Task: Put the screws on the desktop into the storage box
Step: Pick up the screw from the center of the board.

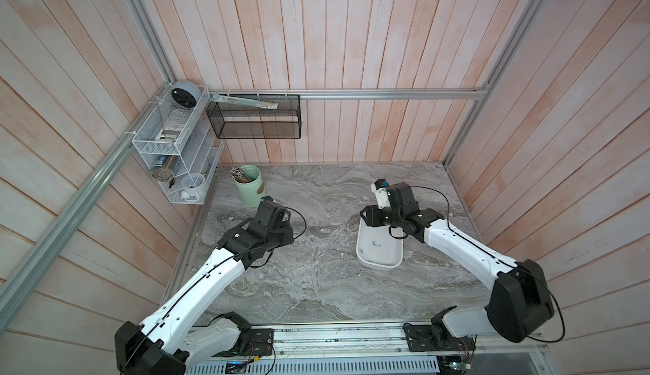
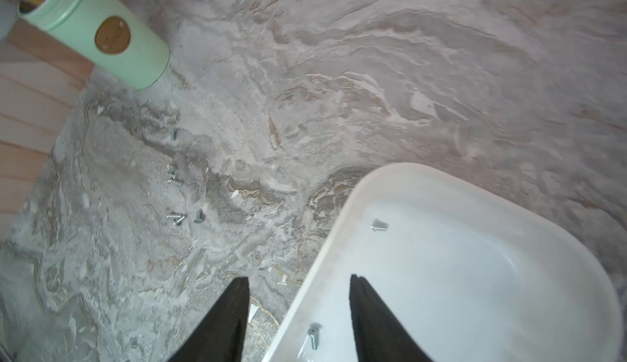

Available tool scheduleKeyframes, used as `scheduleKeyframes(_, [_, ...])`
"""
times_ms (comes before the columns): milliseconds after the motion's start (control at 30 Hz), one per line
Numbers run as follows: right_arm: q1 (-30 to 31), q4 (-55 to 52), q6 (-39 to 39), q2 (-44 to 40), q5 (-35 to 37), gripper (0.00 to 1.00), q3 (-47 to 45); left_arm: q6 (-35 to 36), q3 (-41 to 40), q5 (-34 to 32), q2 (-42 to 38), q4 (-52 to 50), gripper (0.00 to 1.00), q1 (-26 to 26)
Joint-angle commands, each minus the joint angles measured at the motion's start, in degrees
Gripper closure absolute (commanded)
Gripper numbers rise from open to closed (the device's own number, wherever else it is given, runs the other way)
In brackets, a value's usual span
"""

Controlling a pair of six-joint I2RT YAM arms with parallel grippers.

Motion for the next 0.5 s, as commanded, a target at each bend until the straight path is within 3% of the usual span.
scheduleKeyframes(0, [5.33, -6.60, -3.48, 6.49, 4.78, 0.47, 5.83, 2.04, 0.36, -4.82, -4.36, -9.11, 0.54, 0.25])
scheduleKeyframes(233, [11.82, -13.89, -3.72, 21.19, 3.74, 0.46, 19.23, 4.97, 1.88, -12.14, -8.75, -15.89, 0.54, 0.25])
scheduleKeyframes(467, [16.26, -18.14, -4.62, 29.85, 4.90, 0.43, 27.56, 6.07, -0.24, -9.57, -11.24, -12.86, 0.54, 0.25])
